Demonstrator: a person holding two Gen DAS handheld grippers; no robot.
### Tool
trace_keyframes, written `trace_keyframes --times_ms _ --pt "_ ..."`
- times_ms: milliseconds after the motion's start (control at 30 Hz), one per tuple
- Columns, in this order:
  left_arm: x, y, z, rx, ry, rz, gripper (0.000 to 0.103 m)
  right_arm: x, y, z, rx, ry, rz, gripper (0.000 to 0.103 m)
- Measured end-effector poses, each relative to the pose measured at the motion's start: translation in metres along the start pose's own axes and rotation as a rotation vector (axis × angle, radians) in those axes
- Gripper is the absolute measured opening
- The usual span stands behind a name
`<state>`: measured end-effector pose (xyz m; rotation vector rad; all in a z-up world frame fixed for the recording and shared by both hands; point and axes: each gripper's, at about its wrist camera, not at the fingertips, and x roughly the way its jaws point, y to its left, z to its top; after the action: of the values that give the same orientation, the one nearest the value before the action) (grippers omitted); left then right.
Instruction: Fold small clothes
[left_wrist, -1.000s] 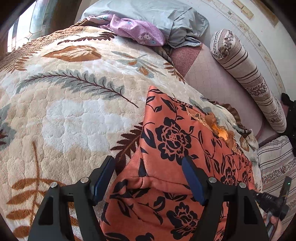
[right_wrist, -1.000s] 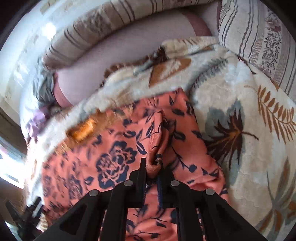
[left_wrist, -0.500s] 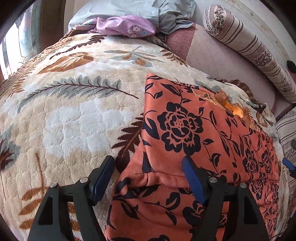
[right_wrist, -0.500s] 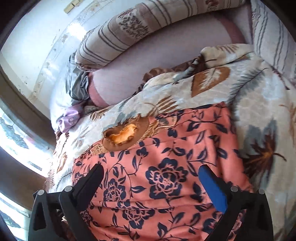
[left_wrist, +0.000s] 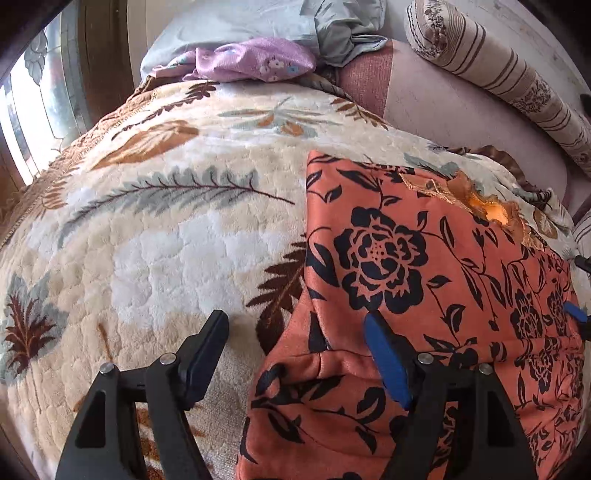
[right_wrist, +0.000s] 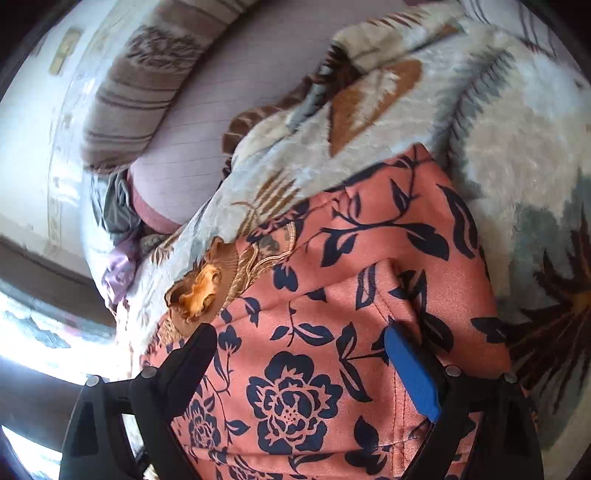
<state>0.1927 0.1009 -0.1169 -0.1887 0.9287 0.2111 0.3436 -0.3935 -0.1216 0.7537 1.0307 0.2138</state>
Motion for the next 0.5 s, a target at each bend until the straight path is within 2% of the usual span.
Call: trace_keyframes --times_ms 67,133,200,233,300,400,500 --pt "0.0 0.0 0.0 0.007 0.001 -0.004 0.076 -0.011 0.012 0.004 -0.049 -0.034 0.029 0.094" --pt "0.009 0.002 -0.003 -0.012 0.041 -0.01 0.077 -0.018 0.023 0.006 -0.117 -0.077 0.057 0.094" --pt "0.01 0.001 -0.003 -0.003 0.028 0.001 0.079 -0.006 0.013 0.015 -0.108 -0.063 0.019 0.094" --pt "0.01 0.0 -0.003 0.002 0.028 0.007 0.079 0.008 0.001 0.02 -0.072 -0.005 0.001 0.093" --pt "0.01 0.001 -0.003 -0.002 0.027 0.003 0.079 0.0 0.0 0.02 -0.061 -0.043 0.027 0.093" --pt "0.008 0.003 -0.001 -0.029 0.027 -0.013 0.079 -0.033 0.027 0.0 -0.186 -0.108 -0.004 0.093" --pt "0.001 0.01 -0.002 -0.073 0.018 -0.064 0.079 -0.073 0.035 -0.036 -0.266 -0.12 -0.008 0.093"
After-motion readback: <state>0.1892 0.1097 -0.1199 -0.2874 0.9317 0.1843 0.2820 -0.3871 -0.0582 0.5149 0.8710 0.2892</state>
